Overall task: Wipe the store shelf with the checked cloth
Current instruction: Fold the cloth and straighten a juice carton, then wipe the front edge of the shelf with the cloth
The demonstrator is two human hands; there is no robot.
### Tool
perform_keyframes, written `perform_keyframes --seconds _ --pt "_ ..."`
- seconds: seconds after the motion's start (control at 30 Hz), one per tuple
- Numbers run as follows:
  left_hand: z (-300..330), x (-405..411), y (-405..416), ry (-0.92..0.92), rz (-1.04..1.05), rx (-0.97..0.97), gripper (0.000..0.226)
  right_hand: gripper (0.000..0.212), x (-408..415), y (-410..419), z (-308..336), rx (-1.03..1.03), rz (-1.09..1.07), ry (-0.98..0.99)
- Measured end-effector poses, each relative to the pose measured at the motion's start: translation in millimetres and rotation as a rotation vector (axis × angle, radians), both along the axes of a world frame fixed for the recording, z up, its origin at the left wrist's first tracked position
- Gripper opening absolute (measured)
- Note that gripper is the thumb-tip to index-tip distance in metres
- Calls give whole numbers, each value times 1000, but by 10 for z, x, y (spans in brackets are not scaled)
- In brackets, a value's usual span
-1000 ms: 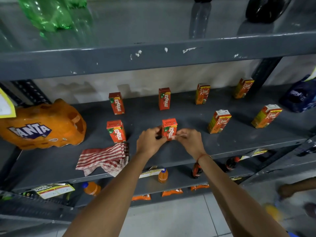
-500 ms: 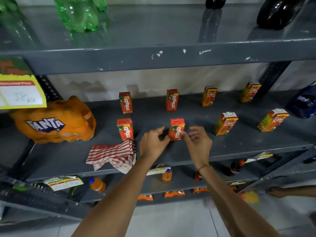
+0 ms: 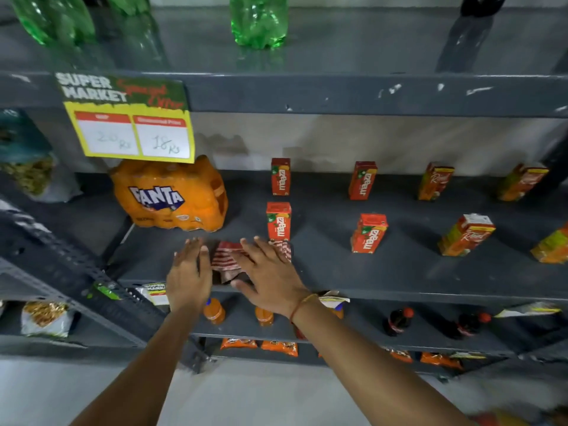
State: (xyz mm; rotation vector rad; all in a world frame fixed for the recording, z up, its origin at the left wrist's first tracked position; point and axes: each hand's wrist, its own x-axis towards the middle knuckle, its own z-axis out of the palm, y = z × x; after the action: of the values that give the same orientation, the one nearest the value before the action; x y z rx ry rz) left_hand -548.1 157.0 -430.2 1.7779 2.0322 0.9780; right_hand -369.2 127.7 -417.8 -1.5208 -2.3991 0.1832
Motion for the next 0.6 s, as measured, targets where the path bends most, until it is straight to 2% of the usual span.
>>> perform_keyframes --seconds 0.1,0.3,0.47,0.6 --pt "-117 -88 -37 136 -85 -145 47 57 -162 120 -92 -77 -10 -124" --pt "-49 -85 -30 95 -54 -236 44 57 -24 137 133 -31 -28 -227" --pt "-58 -97 -68 170 -93 -250 46 54 219 20 265 -75 -77 -286" --pt "-112 -120 -64 197 -135 -224 47 54 469 -88 313 -170 -146 -253"
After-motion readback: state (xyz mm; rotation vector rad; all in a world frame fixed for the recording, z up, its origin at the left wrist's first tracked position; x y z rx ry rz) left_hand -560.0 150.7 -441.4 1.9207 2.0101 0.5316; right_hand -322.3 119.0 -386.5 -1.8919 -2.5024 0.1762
